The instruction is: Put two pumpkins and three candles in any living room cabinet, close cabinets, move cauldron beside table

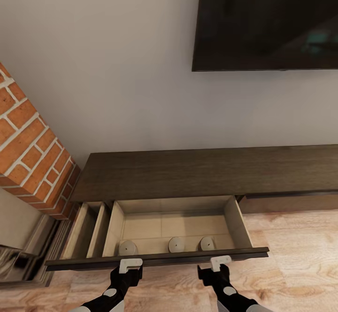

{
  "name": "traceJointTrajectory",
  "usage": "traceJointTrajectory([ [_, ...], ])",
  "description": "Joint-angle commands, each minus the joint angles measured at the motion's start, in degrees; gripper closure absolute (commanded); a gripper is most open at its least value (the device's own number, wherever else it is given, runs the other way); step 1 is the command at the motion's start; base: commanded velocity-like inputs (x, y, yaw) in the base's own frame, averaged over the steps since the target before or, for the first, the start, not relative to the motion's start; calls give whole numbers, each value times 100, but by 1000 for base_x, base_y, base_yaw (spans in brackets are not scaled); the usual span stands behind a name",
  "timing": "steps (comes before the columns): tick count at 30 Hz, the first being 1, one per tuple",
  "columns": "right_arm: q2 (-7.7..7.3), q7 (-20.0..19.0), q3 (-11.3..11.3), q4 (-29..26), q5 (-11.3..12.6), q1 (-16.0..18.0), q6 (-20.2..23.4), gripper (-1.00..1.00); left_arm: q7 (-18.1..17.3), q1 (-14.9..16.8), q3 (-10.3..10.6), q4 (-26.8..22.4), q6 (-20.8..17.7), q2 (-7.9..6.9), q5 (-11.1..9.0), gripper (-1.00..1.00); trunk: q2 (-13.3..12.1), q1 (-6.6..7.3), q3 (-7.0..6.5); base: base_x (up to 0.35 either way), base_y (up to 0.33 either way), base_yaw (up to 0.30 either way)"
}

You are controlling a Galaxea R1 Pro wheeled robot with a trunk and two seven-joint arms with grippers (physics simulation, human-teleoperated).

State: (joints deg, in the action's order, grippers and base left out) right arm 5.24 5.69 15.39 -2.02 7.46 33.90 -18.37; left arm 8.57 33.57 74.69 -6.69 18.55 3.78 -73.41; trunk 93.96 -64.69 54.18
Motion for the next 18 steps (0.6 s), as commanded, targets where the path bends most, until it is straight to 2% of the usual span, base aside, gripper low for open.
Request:
traceJointTrajectory([
  [1,8,1,-1,0,1,1,0,-100,-4,1,1,1,-1,0,2,-100,0,0,0,0,0,0],
  [7,24,154,-1,0,1,3,0,-100,-4,1,1,1,-1,0,2,-100,0,0,0,47,0,0],
  [14,23,190,-5,0,20,27,4,-100,-4,1,1,1,-1,0,2,-100,0,0,0,212,0,0],
  [15,22,192,-4,0,63,27,6,-100,-4,1,1,1,-1,0,2,-100,0,0,0,248,0,0],
  [18,13,195,-2,0,480,34,21,-100,-4,0,1,1,-1,0,2,-100,0,0,0,251,0,0],
])
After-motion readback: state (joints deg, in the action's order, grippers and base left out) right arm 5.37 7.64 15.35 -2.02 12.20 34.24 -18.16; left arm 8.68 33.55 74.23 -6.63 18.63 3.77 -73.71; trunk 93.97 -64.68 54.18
